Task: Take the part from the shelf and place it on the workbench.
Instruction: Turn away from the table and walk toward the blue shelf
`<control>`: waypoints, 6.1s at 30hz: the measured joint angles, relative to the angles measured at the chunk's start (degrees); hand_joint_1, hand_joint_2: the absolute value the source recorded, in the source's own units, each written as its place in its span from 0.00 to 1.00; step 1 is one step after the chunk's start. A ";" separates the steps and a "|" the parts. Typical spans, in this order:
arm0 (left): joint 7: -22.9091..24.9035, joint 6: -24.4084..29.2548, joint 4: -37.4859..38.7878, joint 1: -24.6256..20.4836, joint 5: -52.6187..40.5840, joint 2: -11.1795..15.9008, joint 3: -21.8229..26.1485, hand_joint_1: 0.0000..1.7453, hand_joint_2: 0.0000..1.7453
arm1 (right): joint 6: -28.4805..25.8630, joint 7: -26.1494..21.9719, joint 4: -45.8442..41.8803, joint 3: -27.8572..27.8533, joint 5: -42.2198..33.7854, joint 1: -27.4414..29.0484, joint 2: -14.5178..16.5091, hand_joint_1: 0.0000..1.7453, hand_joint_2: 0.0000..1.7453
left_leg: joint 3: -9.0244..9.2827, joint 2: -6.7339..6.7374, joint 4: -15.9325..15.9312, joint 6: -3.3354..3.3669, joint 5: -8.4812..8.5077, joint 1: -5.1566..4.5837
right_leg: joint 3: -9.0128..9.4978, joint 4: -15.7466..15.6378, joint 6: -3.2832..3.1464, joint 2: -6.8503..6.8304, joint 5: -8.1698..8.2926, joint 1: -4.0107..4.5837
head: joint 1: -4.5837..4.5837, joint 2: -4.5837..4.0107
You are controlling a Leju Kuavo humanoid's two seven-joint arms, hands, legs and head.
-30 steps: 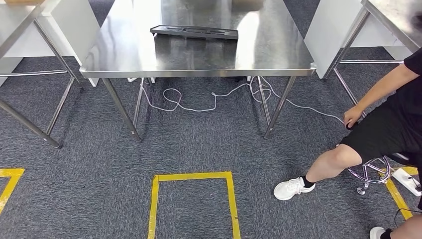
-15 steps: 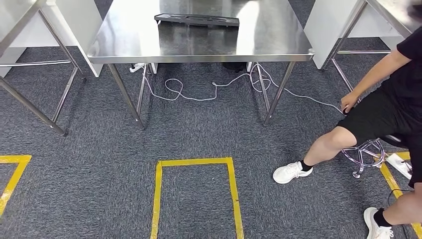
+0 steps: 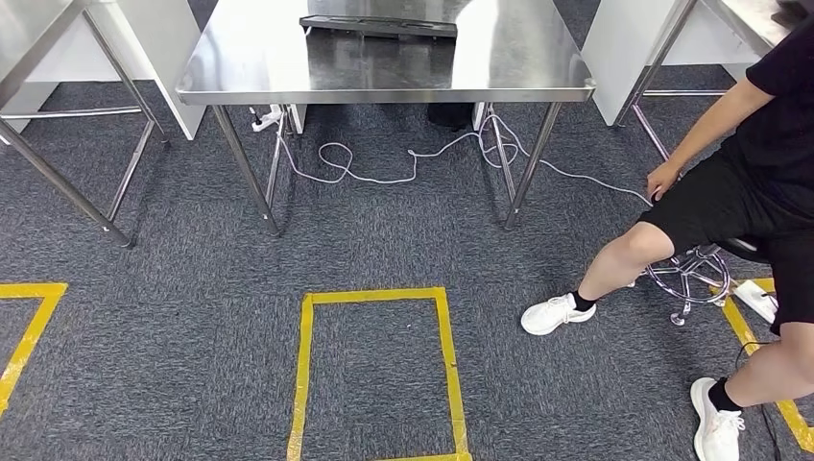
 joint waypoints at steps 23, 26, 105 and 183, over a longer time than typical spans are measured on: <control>0.87 0.96 0.31 0.27 0.02 -0.32 0.03 0.00 0.00 | -0.14 0.90 0.28 1.24 1.38 -0.25 -0.05 0.00 0.00 | -11.26 0.63 12.09 -0.27 -3.39 -0.24 | 4.91 -3.68 -2.16 0.18 -1.59 -0.07 | -0.34 0.01; 1.09 1.85 0.31 0.28 0.02 -0.32 0.04 0.00 0.00 | -0.09 1.09 0.29 1.24 1.41 -0.18 -0.03 0.00 0.00 | -9.09 0.62 15.03 -0.87 0.40 0.27 | 2.55 -3.15 -1.71 0.06 -0.02 -0.08 | -0.34 0.01; 6.94 6.52 0.41 0.70 0.39 -3.05 1.85 0.00 0.00 | 0.41 7.64 0.63 -2.15 0.80 0.24 0.96 0.00 0.00 | -0.57 6.19 -2.23 2.35 1.02 -0.37 | -0.22 1.58 2.37 -2.25 -0.98 -0.20 | 1.14 0.00; 2.85 2.44 0.46 0.34 -4.81 -2.08 0.86 0.00 0.00 | 1.06 3.94 0.64 -7.04 2.12 -0.36 1.01 0.00 0.00 | -1.81 -4.10 0.01 1.75 0.21 0.02 | -0.79 0.68 -0.95 7.34 0.73 0.47 | 0.27 0.01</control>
